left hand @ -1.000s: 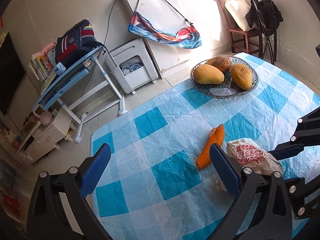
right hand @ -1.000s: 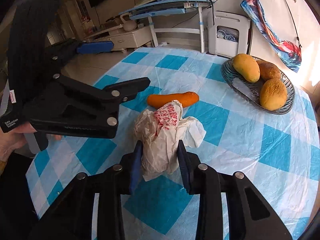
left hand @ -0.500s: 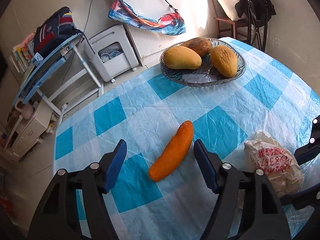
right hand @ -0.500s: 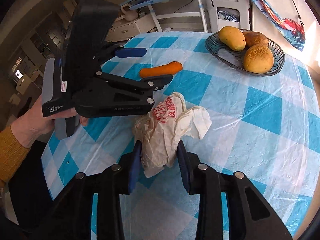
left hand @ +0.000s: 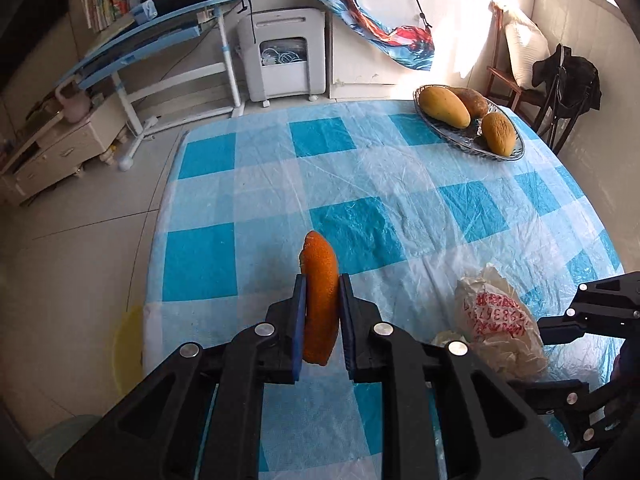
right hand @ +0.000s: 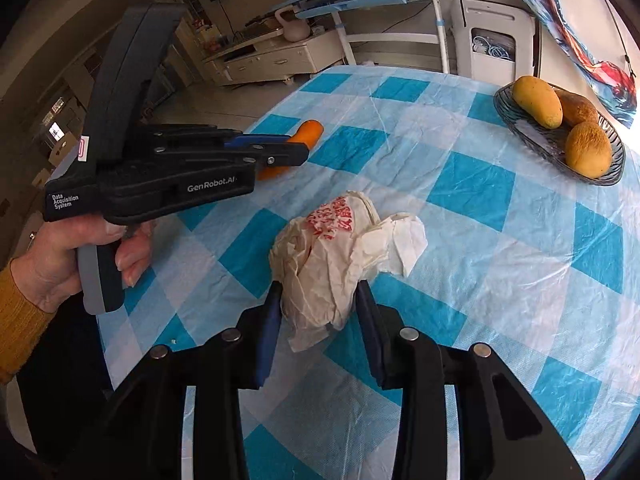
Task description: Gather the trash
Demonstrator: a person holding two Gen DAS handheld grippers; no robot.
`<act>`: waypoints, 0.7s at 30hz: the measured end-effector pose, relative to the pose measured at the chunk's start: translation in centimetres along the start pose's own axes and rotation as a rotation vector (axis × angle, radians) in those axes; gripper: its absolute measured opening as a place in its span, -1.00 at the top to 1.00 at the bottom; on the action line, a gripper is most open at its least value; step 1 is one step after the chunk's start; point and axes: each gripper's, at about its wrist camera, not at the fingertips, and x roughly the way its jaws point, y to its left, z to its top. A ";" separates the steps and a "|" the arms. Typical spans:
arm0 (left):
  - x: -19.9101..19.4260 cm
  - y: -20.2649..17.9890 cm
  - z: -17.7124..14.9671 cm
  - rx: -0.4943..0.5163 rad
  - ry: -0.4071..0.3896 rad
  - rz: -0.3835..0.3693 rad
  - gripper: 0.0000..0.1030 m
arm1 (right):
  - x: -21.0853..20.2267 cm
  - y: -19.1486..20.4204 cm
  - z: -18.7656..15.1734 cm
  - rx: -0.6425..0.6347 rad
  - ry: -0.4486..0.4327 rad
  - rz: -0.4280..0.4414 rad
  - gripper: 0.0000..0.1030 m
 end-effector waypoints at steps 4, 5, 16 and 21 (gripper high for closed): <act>-0.2 2.2 -1.2 -0.062 0.031 0.014 0.68 | 0.6 1.3 0.0 -0.042 0.004 -0.031 0.02; -0.2 2.3 -1.4 -0.055 0.031 0.022 0.63 | 0.6 1.5 0.0 -0.050 -0.002 -0.036 -0.05; -0.2 0.1 -0.2 0.057 0.000 0.107 0.04 | 1.0 1.3 0.4 -0.038 -0.059 -0.083 -0.19; -0.1 0.1 0.0 0.057 0.005 0.102 -0.12 | 1.2 1.0 0.4 -0.024 -0.066 -0.068 -0.19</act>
